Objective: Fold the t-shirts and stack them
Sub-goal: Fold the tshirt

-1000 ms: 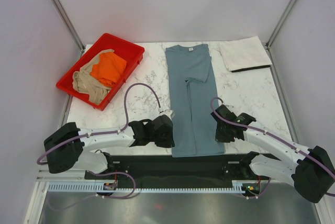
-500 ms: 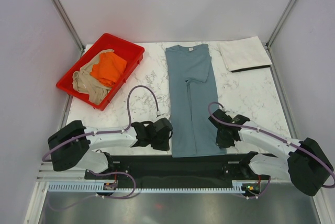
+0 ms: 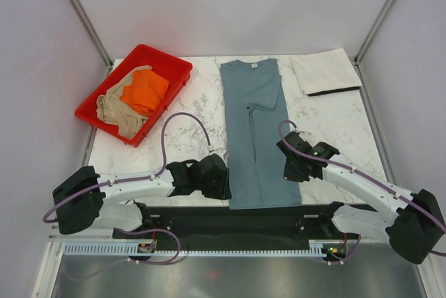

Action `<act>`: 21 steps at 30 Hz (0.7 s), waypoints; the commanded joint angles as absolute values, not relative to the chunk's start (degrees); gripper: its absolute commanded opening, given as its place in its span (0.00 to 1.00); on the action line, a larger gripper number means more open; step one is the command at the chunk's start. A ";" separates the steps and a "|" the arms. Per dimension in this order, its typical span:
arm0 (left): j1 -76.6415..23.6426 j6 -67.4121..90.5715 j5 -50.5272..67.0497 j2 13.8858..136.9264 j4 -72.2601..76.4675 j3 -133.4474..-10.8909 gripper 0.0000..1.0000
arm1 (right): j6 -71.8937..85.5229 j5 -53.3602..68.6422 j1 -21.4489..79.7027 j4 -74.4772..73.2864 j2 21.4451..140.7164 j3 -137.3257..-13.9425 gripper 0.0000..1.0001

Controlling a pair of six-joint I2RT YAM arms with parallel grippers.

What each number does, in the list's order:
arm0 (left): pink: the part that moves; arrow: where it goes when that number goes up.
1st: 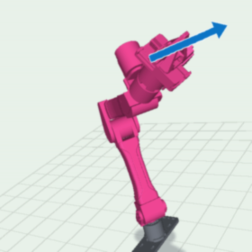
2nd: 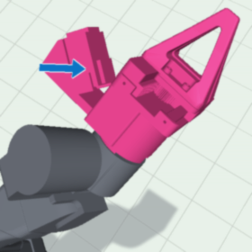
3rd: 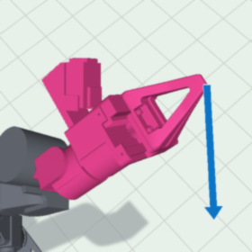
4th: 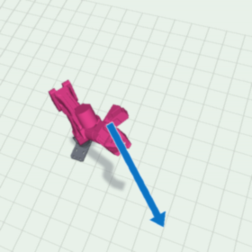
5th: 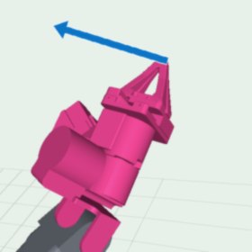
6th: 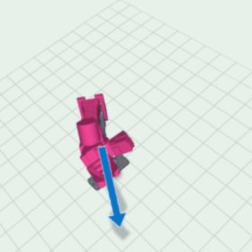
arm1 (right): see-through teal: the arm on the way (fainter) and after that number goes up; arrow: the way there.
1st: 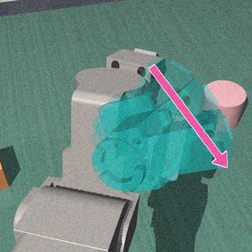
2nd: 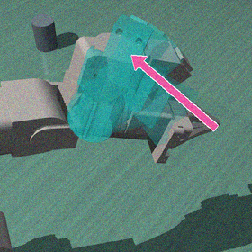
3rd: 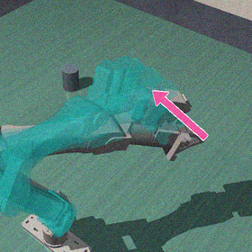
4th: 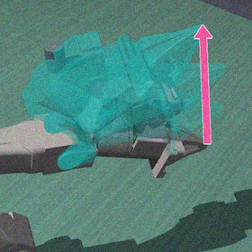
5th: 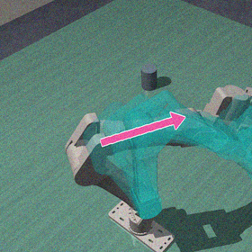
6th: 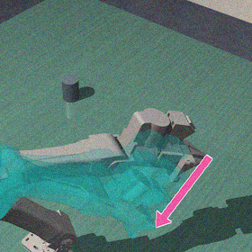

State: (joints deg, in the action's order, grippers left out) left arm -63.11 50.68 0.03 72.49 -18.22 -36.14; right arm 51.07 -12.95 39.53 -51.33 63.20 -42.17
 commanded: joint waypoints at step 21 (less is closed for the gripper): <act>-63.02 54.14 3.87 81.13 -11.25 -33.23 0.02 | 53.69 -13.01 46.21 -53.54 58.97 -38.68 0.00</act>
State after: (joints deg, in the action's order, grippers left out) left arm -63.00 52.71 4.64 82.54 -10.48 -35.42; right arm 50.87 -12.75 43.11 -53.47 59.55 -40.36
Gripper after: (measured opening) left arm 0.032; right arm 0.007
